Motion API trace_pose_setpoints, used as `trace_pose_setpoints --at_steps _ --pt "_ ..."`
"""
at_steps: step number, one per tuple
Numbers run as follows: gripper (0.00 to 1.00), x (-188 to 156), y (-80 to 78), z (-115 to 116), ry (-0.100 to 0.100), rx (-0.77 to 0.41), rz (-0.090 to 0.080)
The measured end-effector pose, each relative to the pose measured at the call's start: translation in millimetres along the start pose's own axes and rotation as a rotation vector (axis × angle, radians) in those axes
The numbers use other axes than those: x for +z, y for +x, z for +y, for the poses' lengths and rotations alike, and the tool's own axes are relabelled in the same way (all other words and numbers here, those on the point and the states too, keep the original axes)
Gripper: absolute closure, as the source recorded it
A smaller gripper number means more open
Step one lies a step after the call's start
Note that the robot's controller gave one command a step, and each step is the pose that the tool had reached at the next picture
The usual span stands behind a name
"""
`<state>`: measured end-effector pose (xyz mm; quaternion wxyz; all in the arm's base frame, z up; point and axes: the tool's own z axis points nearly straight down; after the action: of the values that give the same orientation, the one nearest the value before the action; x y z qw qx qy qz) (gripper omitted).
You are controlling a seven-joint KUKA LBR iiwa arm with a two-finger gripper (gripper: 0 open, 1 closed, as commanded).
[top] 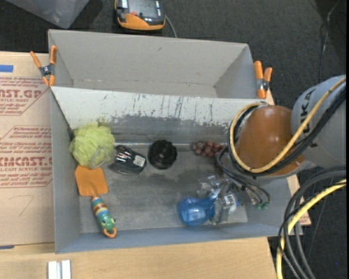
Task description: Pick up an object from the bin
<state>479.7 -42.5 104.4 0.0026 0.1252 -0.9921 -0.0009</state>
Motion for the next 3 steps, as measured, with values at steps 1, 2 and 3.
trace_pose_setpoints --at_steps 1,2,3 --pt "1.0 0.0 -0.1 0.0 0.0 0.0 0.0" --pt "1.0 12.9 -13.9 13.6 -0.001 0.011 -0.001" --pt "1.0 -91.5 -23.6 5.4 0.0 0.001 0.001"
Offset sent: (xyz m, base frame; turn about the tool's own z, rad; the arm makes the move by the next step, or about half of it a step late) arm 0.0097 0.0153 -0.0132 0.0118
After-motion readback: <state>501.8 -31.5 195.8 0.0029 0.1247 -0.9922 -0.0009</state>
